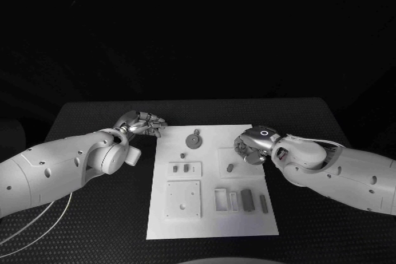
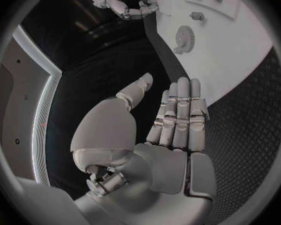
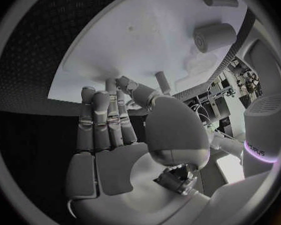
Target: Assemble the parts on the task board
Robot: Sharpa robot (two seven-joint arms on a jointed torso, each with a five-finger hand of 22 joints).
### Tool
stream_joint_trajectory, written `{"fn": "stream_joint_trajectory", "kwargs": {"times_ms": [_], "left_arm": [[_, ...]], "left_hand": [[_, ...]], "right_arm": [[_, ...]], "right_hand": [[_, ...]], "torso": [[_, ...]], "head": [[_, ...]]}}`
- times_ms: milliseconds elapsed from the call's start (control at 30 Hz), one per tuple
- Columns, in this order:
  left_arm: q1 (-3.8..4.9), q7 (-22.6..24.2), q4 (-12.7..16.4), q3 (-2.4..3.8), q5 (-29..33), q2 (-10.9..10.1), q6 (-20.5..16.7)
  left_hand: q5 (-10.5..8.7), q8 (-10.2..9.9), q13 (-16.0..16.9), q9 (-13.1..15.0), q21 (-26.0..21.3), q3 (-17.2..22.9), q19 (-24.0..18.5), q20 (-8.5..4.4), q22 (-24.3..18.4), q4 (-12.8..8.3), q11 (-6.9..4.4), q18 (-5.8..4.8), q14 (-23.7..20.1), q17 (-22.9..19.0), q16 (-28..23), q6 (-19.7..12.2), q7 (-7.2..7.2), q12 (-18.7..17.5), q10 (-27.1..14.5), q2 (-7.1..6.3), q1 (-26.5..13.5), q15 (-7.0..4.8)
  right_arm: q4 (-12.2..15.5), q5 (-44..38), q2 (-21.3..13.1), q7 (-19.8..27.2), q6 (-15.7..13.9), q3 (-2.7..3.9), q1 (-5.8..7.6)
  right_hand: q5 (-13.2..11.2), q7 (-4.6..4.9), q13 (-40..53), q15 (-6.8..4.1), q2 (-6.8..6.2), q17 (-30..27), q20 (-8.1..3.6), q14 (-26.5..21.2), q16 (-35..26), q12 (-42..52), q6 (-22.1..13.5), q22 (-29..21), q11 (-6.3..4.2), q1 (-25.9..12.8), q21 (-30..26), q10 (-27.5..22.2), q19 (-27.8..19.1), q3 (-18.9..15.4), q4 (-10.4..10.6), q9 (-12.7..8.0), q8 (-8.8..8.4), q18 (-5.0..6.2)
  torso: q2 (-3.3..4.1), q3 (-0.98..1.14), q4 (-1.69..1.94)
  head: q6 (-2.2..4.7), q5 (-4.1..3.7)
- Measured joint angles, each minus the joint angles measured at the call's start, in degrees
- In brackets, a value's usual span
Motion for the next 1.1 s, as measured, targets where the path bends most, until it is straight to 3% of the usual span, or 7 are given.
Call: {"fn": "stream_joint_trajectory", "kwargs": {"times_ms": [233,533,867,1100], "left_arm": [[0.00,0.0,-0.2,0.00,0.1,0.1,0.0],[0.00,0.0,-0.4,0.00,0.2,0.1,0.0],[0.00,0.0,-1.0,0.00,0.6,0.6,0.0],[0.00,0.0,-3.2,-0.02,1.2,1.7,-0.1]], "left_hand": [[0.00,0.0,0.0,0.0,0.0,0.0,0.0,0.00,0.0,0.0,-0.16,0.00,0.0,0.1,0.0,0.0,0.00,0.0,-0.1,0.00,0.0,0.00],[0.00,0.0,0.0,0.0,0.0,0.0,0.0,0.01,0.0,0.0,-0.16,0.00,0.0,0.1,0.0,0.0,-0.01,0.0,-0.1,0.00,0.0,0.02],[0.00,0.0,0.0,0.0,0.0,0.0,0.0,0.01,-0.1,0.0,0.02,0.00,0.0,0.2,0.0,-0.1,-0.05,0.0,-0.3,0.00,0.0,0.02],[0.00,0.0,0.0,0.0,0.0,0.0,0.0,0.01,-0.1,0.0,0.05,0.00,0.0,0.2,-0.2,-0.1,-0.10,0.0,-0.3,0.00,0.0,0.03]], "right_arm": [[0.9,1.8,-0.7,0.1,1.0,0.43,0.70],[3.3,5.5,-2.2,0.2,2.0,1.71,1.92],[8.2,9.5,-2.1,0.7,2.4,1.81,2.43],[11.3,10.6,2.7,1.6,2.3,1.49,2.42]], "right_hand": [[0.0,0.00,0.1,0.07,0.02,0.0,0.00,0.1,0.0,0.0,0.0,0.0,0.00,0.0,0.0,0.0,0.0,0.0,0.0,0.0,0.00,0.00],[0.0,0.00,0.1,-0.06,0.24,0.0,0.00,0.2,0.0,0.0,0.0,0.0,0.00,-0.3,0.0,0.0,0.0,-0.1,-0.1,0.0,-0.07,0.00],[0.0,0.02,0.1,-0.05,0.23,0.0,-0.21,0.3,0.0,0.0,0.0,0.0,0.00,-0.3,0.0,0.0,0.2,-0.1,-0.1,0.0,0.12,-0.03],[0.0,0.03,0.1,0.04,0.23,0.0,-0.20,0.3,0.0,0.0,-0.1,0.0,0.00,-0.3,0.0,0.0,0.2,-0.1,-0.1,0.0,0.13,-0.03]], "torso": [[0.00,-0.02,-0.02],[0.00,-0.02,0.00],[-0.06,-0.09,-0.05],[-0.21,-0.09,-0.13]], "head": [[-0.01,0.02],[-0.07,0.23],[0.12,1.10],[0.36,2.39]]}}
